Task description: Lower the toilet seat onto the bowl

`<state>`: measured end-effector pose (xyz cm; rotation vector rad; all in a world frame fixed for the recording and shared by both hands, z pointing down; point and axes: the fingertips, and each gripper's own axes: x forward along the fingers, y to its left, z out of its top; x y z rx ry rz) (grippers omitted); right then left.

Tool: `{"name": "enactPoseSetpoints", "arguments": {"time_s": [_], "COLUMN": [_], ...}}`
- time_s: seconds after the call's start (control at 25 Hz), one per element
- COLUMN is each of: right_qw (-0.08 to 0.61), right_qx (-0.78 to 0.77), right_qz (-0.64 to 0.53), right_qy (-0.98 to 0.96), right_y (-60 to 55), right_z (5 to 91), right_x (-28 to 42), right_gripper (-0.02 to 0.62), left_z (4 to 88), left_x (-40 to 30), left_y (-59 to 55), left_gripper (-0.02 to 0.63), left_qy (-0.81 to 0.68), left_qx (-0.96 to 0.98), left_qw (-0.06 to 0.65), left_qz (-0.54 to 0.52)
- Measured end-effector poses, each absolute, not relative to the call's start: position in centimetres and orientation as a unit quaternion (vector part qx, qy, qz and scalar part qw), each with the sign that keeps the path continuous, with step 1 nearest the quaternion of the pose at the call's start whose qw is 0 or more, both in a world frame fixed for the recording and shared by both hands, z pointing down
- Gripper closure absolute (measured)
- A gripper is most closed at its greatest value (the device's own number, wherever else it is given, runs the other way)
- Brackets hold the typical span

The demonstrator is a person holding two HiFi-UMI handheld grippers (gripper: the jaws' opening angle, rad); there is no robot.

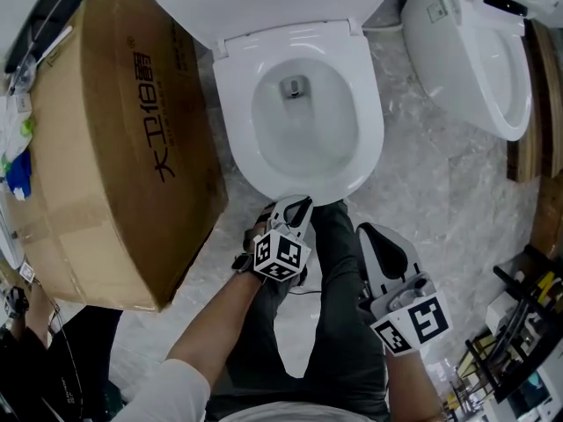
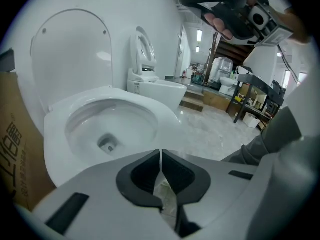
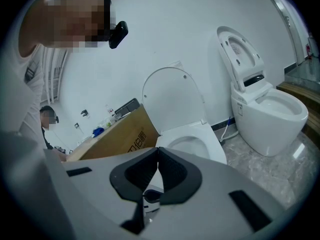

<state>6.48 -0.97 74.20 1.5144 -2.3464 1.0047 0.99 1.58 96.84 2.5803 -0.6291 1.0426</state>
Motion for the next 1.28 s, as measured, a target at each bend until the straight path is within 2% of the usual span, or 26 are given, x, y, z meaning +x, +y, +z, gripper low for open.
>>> {"name": "enactPoseSetpoints", "arguments": {"time_s": [0.16, 0.36, 0.92, 1.28], "right_qw": [0.097, 0.097, 0.084, 0.069], "right_qx": [0.507, 0.510, 0.516, 0.509], "right_qz": [0.332, 0.325, 0.265, 0.221], "right_qy": [-0.789, -0.790, -0.810, -0.829], "right_y": [-0.8, -0.9, -1.3, -1.0], "right_z": [73.3, 70.1, 55.8, 47.1], "right_x": [6.5, 6.3, 5.1, 3.6], "right_gripper": [0.578, 0.578, 0.578, 0.578], "left_z": [93.4, 85.2, 59.9, 48.8], "left_x": [1.0, 1.3, 0.2, -0.8], "left_y": [1.2, 0.6, -0.7, -0.6], "left_gripper": [0.588, 0.595, 0.595, 0.595], "left_qy": [-0.227, -0.238, -0.277, -0.301], "left_qx": [0.899, 0.910, 0.928, 0.932], "left_qw": [0.148, 0.145, 0.113, 0.091], "left_qz": [0.345, 0.308, 0.222, 0.180]}}
